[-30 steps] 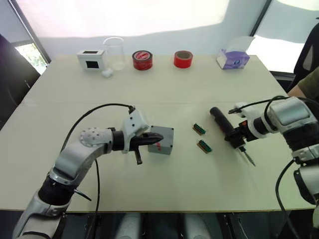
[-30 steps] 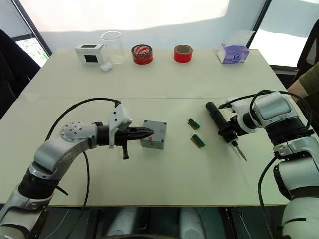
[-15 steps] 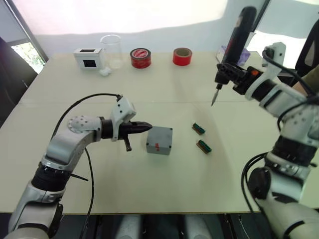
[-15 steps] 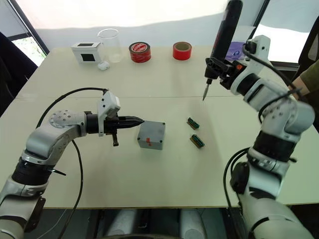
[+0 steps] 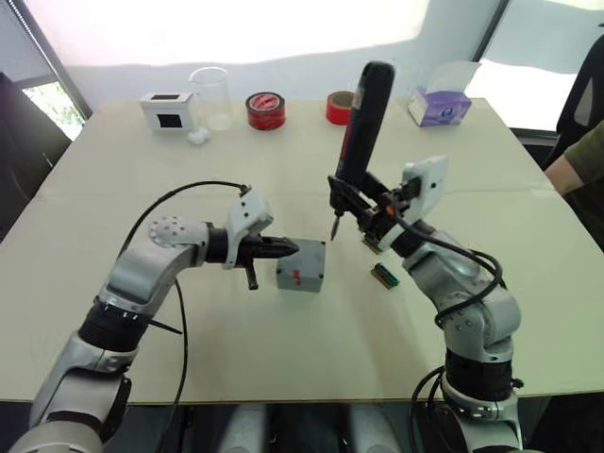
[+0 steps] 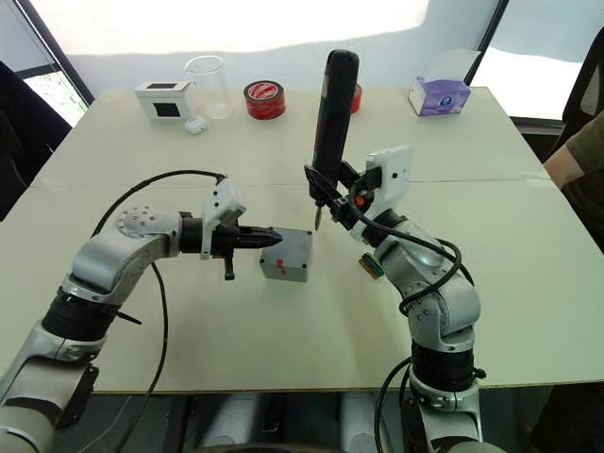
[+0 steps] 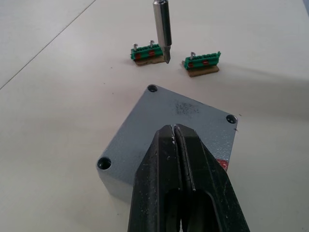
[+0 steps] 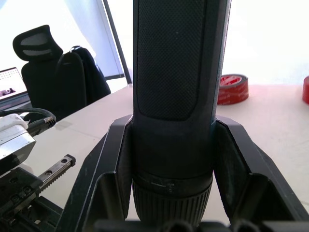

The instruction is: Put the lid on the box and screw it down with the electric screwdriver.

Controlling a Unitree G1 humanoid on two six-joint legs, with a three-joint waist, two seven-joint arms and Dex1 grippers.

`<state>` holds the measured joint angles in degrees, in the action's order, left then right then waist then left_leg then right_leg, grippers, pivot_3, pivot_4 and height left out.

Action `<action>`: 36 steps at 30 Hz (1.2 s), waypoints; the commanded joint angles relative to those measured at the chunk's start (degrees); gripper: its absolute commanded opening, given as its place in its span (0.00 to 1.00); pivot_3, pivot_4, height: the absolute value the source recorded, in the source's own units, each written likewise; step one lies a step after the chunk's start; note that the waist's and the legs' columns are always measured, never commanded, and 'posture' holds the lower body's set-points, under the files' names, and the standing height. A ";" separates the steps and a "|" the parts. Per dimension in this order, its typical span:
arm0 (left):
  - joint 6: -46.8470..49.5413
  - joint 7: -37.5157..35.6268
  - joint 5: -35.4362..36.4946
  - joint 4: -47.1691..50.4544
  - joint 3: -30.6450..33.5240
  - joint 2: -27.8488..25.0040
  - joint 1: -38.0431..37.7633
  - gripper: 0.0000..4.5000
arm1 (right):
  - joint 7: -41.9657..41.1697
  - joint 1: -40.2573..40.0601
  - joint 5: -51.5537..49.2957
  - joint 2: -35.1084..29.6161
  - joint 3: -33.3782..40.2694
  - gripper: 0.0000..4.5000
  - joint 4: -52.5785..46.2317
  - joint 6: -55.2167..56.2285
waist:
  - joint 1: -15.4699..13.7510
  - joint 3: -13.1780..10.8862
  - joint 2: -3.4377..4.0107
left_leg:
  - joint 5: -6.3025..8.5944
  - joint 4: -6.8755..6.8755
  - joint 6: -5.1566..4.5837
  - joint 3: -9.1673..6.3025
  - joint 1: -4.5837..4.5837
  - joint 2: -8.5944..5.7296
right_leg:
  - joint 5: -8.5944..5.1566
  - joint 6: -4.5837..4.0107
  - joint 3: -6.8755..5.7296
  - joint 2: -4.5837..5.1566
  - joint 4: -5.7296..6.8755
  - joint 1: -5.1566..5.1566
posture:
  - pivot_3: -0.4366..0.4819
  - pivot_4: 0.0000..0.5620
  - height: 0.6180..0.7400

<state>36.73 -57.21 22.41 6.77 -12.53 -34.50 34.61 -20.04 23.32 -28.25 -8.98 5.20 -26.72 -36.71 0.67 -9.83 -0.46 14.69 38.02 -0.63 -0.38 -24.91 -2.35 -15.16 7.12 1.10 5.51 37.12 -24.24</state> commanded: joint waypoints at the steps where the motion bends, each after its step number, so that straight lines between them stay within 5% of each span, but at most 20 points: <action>1: -2.34 0.29 -3.58 -1.10 -1.71 -0.19 1.27 0.00 | -0.63 0.33 0.88 0.51 -2.07 0.38 -1.18 4.80 | 0.14 0.00 0.00 | 0.00 0.00 0.00 0.00 0.00 0.00 | 0.00 0.00 0.01 0.00 0.00 0.00 | 0.48 0.27 1.00; 30: -1.68 -0.75 -6.30 1.62 -3.86 0.53 -0.49 0.00 | -3.30 -5.31 6.95 0.03 -9.70 0.38 7.68 14.18 | 0.06 0.06 -0.02 | -0.02 0.01 0.04 -0.02 0.02 0.05 | 0.00 -0.01 0.00 -0.07 0.02 0.02 | 0.48 0.27 1.00; 36: -0.59 -1.08 -5.67 2.94 -3.78 0.35 -0.94 0.00 | -2.95 -7.15 7.90 -1.23 -12.65 0.38 7.49 9.84 | 0.14 0.07 -0.02 | 0.02 -0.03 -0.03 -0.02 0.65 0.07 | -0.07 -0.07 0.00 -0.08 -0.03 0.64 | 0.48 0.27 1.00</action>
<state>35.83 -57.56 16.49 7.73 -16.26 -33.54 33.90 -22.64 18.18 -20.88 -9.67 -4.20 -20.54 -22.70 0.81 -9.76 -0.48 14.72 37.98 -0.67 -0.41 -24.18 -2.27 -15.24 7.05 1.10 5.43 37.08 -23.52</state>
